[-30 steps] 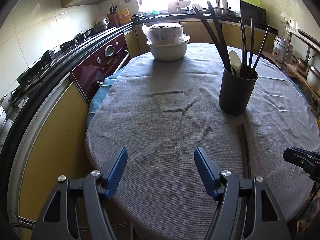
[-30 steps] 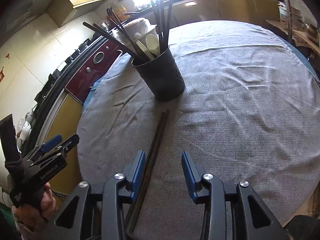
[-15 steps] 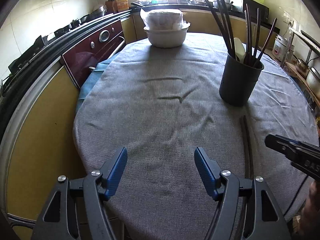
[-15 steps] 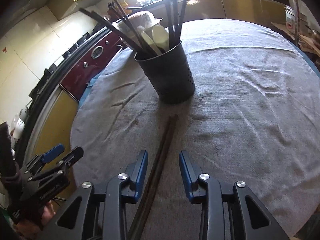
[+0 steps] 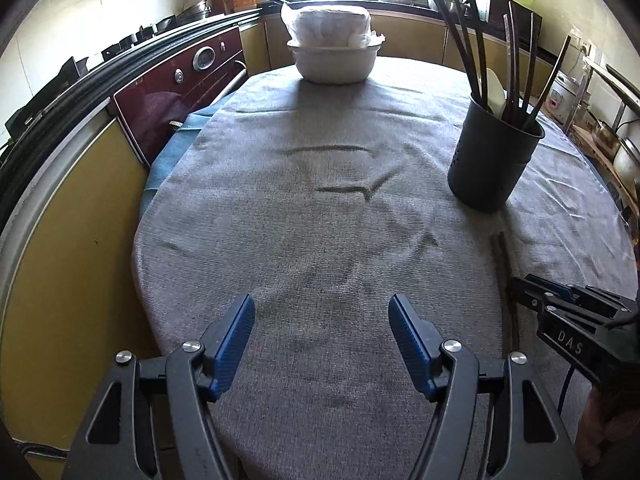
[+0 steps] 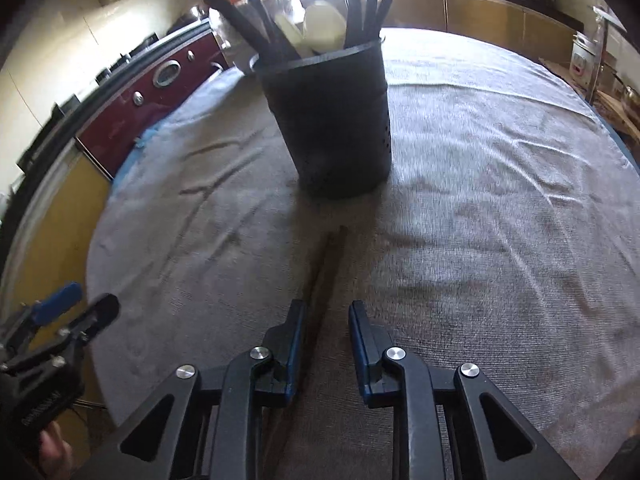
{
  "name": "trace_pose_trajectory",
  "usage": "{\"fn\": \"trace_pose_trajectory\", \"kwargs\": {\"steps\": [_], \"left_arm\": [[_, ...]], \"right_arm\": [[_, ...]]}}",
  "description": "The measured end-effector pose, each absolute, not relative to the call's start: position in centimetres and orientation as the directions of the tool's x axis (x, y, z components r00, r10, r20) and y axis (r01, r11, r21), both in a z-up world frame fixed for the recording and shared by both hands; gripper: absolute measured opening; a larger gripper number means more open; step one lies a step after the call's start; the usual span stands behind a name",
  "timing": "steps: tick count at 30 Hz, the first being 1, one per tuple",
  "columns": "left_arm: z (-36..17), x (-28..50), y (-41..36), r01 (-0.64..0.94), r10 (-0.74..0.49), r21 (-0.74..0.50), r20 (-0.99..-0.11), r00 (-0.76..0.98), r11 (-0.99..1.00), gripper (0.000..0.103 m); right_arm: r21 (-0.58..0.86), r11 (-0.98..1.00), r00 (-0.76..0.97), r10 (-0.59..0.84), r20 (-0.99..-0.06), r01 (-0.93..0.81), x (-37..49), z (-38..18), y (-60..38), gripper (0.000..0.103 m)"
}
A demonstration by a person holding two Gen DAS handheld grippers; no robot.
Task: Organize utensils
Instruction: 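Close the right gripper on a dark chopstick while the left gripper grasps another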
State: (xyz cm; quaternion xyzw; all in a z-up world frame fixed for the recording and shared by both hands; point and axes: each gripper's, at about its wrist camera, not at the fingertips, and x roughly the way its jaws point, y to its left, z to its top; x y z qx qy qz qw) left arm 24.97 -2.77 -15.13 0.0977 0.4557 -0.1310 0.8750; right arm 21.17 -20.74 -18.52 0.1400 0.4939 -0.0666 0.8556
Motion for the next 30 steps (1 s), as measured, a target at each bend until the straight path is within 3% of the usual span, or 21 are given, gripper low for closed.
{"fn": "trace_pose_trajectory", "kwargs": {"steps": [6, 17, 18, 19, 25, 30], "left_arm": [[-15.7, 25.4, -2.5, 0.312, -0.137, 0.044, -0.834, 0.535, 0.949, 0.070], [-15.4, 25.7, -3.7, 0.329, -0.145, 0.044, -0.838, 0.527, 0.943, 0.070], [-15.3, 25.7, -3.8, 0.329, -0.149, 0.039, -0.838, 0.525, 0.943, 0.070], [-15.2, 25.8, -3.8, 0.331, -0.154, 0.033, -0.838, 0.523, 0.943, 0.070], [-15.0, 26.1, -5.2, 0.371, -0.215, -0.027, -0.854, 0.474, 0.928, 0.070], [-15.7, 26.4, -9.1, 0.441, -0.255, -0.051, -0.873, 0.416, 0.896, 0.063]], "right_arm": [[0.105, 0.962, 0.483, -0.031, -0.875, 0.253, 21.1, -18.5, -21.1, 0.018], [0.197, 0.907, 0.409, 0.030, -0.912, 0.373, 23.9, -18.4, -24.3, 0.018], [0.172, 0.910, 0.394, 0.011, -0.919, 0.376, 24.3, -18.3, -24.0, 0.018], [0.136, 0.919, 0.381, -0.016, -0.924, 0.370, 24.5, -18.3, -23.8, 0.009], [0.144, 0.924, 0.397, -0.009, -0.918, 0.355, 23.2, -18.1, -24.8, 0.007], [0.162, 0.914, 0.409, -0.005, -0.913, 0.372, 20.8, -18.1, -27.5, 0.007]]}}
